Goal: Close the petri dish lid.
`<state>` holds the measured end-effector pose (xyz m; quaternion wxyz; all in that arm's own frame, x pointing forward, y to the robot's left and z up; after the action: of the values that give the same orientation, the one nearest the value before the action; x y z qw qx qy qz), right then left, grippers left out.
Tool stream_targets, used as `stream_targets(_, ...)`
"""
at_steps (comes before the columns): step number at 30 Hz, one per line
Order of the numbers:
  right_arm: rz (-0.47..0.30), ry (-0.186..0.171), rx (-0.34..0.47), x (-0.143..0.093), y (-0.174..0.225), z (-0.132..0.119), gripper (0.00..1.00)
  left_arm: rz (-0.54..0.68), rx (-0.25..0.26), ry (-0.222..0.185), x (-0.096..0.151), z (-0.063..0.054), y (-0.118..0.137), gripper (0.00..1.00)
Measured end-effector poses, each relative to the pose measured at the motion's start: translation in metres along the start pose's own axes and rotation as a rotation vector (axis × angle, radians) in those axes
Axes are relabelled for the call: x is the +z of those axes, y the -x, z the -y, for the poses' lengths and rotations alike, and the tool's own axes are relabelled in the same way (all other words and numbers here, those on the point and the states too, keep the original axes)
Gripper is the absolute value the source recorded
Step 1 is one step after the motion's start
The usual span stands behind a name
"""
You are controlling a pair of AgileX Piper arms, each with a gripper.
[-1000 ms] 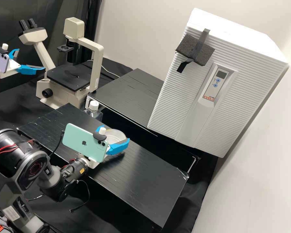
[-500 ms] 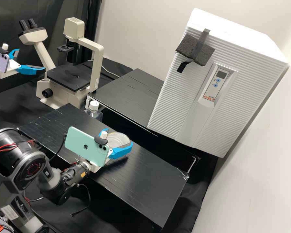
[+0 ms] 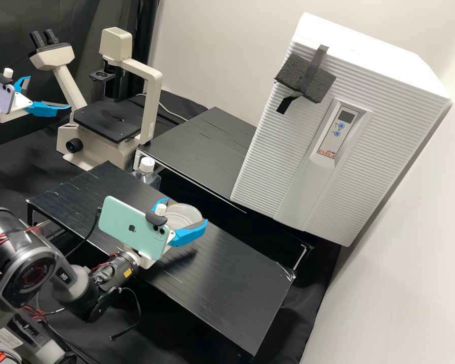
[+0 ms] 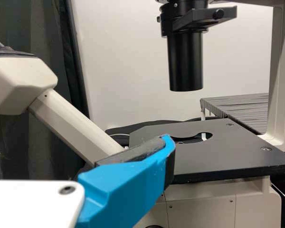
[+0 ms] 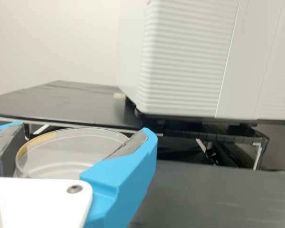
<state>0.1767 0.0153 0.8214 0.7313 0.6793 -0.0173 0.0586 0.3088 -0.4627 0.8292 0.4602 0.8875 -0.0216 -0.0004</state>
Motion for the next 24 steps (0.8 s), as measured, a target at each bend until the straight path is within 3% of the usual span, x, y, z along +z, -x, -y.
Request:
stream_targets(7, -0.012, -0.001, 0.001, -0.002, 0.0, 0.0, 0.0, 0.0, 0.0, 0.0, 0.0, 0.0, 0.0, 1.0)
stream_targets(13, -0.026, -0.008, -0.048, -0.004, -0.001, 0.009, 0.0, 0.0, 0.0, 0.0, 0.0, 0.0, 0.0, 1.0)
stream_targets(24, 0.021, -0.008, -0.058, 0.005, -0.003, 0.011, 0.0, 0.0, 0.0, 0.0, 0.0, 0.0, 0.0, 1.0)
